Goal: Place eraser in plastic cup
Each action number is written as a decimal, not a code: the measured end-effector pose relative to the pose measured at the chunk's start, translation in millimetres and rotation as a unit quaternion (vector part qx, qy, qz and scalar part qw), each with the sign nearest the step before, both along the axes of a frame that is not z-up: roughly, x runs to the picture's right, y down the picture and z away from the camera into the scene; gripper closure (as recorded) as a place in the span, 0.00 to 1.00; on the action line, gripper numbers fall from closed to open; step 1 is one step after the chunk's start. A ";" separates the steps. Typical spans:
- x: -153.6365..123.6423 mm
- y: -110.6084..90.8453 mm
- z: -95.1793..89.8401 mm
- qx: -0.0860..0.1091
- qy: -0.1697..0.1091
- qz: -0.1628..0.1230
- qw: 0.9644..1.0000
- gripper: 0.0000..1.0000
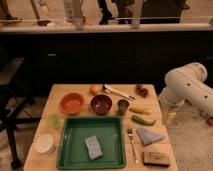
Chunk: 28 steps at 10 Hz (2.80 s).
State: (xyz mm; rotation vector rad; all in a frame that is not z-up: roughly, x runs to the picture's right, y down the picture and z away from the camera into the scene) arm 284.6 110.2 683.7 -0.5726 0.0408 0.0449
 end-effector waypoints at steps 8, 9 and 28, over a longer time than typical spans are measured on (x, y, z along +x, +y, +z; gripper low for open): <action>0.7 0.4 -0.2 0.000 0.000 0.001 1.000 0.20; 0.9 0.4 -0.3 0.000 0.001 0.001 1.000 0.20; 9.5 6.0 4.7 -0.012 -0.019 0.038 0.999 0.20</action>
